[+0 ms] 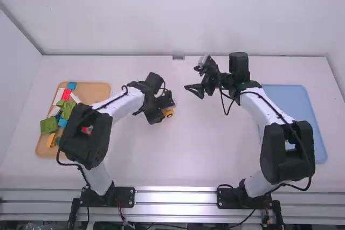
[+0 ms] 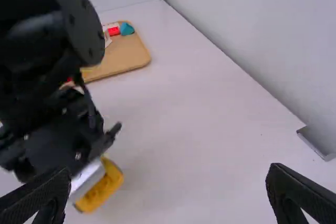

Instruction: Assemble lego blocks to make yellow taxi

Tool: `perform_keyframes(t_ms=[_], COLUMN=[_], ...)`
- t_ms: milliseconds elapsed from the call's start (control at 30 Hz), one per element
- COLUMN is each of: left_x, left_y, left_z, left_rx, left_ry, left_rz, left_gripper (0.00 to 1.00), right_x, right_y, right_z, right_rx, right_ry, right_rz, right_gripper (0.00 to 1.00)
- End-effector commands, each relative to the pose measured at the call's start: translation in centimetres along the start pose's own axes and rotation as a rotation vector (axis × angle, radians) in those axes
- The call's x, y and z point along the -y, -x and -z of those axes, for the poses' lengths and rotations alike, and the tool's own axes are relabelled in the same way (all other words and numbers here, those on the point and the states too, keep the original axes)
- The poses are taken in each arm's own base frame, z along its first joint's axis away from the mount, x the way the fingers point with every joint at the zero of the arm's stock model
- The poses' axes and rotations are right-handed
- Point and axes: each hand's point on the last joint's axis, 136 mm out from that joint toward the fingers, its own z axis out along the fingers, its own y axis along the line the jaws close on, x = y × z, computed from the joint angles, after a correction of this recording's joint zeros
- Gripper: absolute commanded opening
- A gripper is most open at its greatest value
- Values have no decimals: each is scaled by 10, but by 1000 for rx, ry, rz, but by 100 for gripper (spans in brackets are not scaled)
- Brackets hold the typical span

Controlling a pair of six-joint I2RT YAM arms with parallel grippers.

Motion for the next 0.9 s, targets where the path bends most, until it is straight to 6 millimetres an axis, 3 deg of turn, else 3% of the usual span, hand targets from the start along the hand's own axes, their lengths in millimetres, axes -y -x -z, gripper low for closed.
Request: perform_keyframes(t_ms=[0,200,333,500,700,867], left_x=[23,37,41,48,43,44], left_y=[10,16,13,11,6,0], left_z=[-14,-30,-35,-40,-49,-52], left_rx=[14,-10,-21,-14,-29,-44], left_ry=[-72,-117,-140,-176,-140,-136], left_rz=[-106,-199,-218,-305,-309,-308], left_gripper=[26,27,28,36,41,52], right_x=[-4,-5,-36,-59,-67,-71], right_y=[11,11,17,19,14,12], right_z=[11,27,38,37,30,27], right_rx=[50,47,47,7,-24,-20], right_ry=[47,40,115,144,157,169], right_rz=[3,31,172,223,216,221], right_gripper=[99,98,99,99,98,99])
